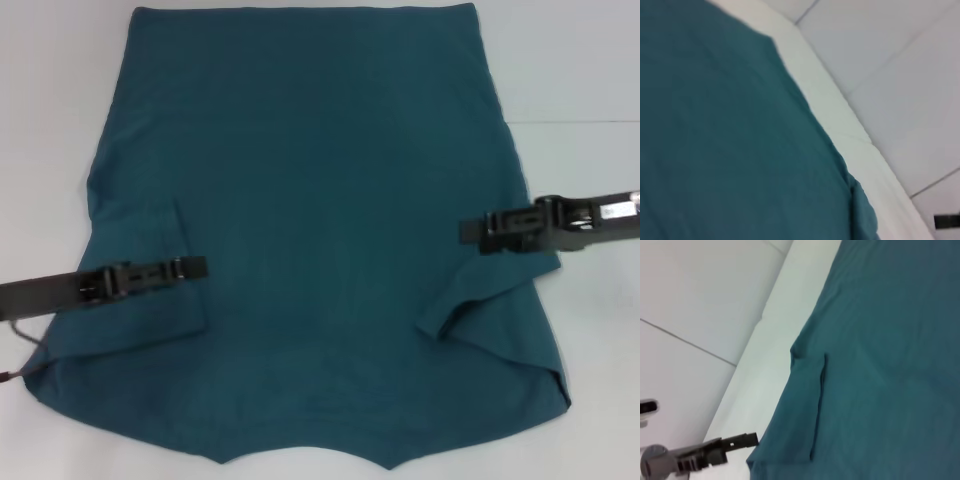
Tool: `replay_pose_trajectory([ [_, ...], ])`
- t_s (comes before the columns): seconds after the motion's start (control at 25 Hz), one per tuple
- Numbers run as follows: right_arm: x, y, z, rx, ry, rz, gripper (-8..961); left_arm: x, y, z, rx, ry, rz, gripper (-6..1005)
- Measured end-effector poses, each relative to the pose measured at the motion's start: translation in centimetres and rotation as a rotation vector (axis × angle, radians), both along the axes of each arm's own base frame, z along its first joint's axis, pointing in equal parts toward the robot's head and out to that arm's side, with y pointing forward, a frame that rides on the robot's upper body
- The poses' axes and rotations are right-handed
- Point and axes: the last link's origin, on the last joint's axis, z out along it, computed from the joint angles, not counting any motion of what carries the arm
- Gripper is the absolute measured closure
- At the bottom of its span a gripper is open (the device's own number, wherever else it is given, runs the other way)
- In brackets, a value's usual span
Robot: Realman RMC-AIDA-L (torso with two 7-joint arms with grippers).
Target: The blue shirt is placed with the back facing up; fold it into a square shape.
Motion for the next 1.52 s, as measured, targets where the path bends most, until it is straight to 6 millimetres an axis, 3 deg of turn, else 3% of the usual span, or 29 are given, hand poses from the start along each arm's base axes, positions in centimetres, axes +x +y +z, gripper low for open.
replay_pose_trajectory([
  [0.2, 1.9, -0.9, 2.1, -0.002, -0.004, -0.061, 381, -0.5, -1.1, 1.9, -0.08, -0.083, 0.178, 107],
  [0.4, 3.2, -1.4, 3.0, 0.025, 0.002, -0.101, 274, -2.8, -2.4, 3.7, -0.052, -0.095, 0.342, 108],
  [0.48, 3.4, -1.5, 3.1, 0.028, 0.004, -0.107, 65, -3.7, -2.9, 4.1, -0.041, -0.09, 0.384, 109],
  [0.84, 3.1, -1.4, 2.9, 0.022, 0.002, -0.1, 72, -6.5, -4.9, 4.9, 0.008, -0.046, 0.482, 112],
  [1.52, 3.5, -1.7, 2.9, 0.021, 0.0, -0.111, 77, -8.5, -5.7, 5.2, 0.06, 0.036, 0.525, 118],
])
